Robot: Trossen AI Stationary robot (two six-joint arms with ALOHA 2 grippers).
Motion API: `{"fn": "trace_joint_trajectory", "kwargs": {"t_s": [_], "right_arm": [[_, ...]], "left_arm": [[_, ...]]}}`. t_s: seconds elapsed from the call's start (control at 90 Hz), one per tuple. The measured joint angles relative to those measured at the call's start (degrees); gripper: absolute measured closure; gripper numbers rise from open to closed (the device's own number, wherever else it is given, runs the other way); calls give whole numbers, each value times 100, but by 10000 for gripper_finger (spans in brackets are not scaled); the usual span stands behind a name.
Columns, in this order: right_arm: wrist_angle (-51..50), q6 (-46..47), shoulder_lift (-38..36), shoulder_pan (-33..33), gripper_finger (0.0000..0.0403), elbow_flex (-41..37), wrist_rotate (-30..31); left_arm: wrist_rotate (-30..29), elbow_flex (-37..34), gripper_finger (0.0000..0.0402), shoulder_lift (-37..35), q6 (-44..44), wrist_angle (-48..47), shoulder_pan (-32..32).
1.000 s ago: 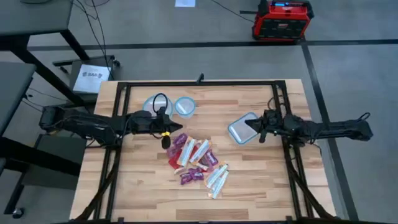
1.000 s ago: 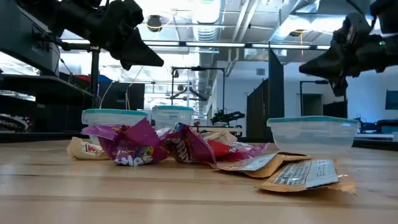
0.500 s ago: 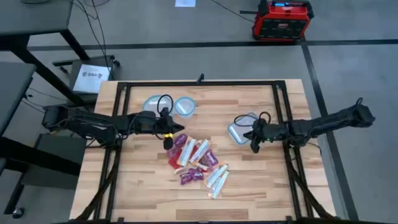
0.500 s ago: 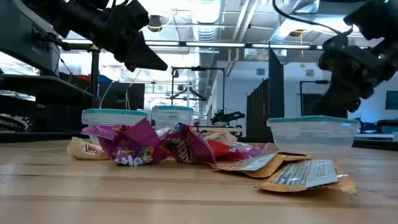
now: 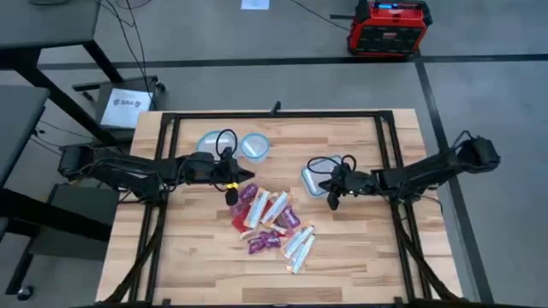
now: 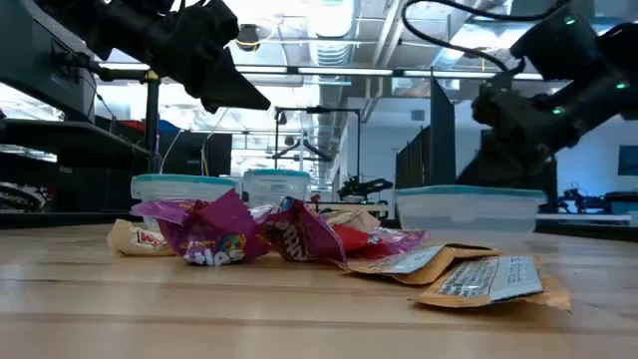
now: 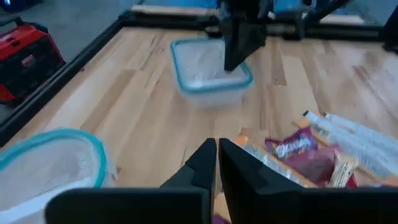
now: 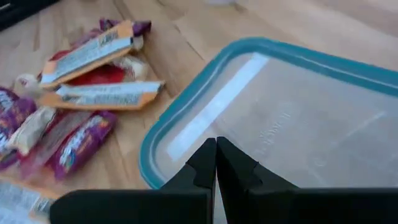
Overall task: Sort candy
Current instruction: Open the rectangular transparent bin
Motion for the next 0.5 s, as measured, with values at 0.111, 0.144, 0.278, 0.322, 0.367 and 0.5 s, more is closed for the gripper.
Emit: {"fn": "trace_joint_trajectory", "kwargs": {"t_s": [0.111, 0.144, 0.278, 0.322, 0.367, 0.5], "right_arm": [[377, -706, 399, -168, 403, 555, -199], [246, -864, 465, -205, 403, 713, -271], [-738, -1331, 281, -201, 403, 1302, -283], [-1160, -1410, 84, -173, 403, 1401, -281], [-1607, -1386, -144, -168, 403, 1432, -239], [-2880, -987, -928, -42, 403, 1417, 299]], "left_arm": [[210, -2, 396, 247, -44, 631, 0], [234, 0, 396, 374, -88, 869, -1], [488, 413, 396, 1119, -152, 1139, -3], [521, 682, 396, 1405, -152, 1026, -18], [529, 970, 396, 1684, -136, 838, -26], [532, 1941, 396, 2438, 257, 130, -29]]}}
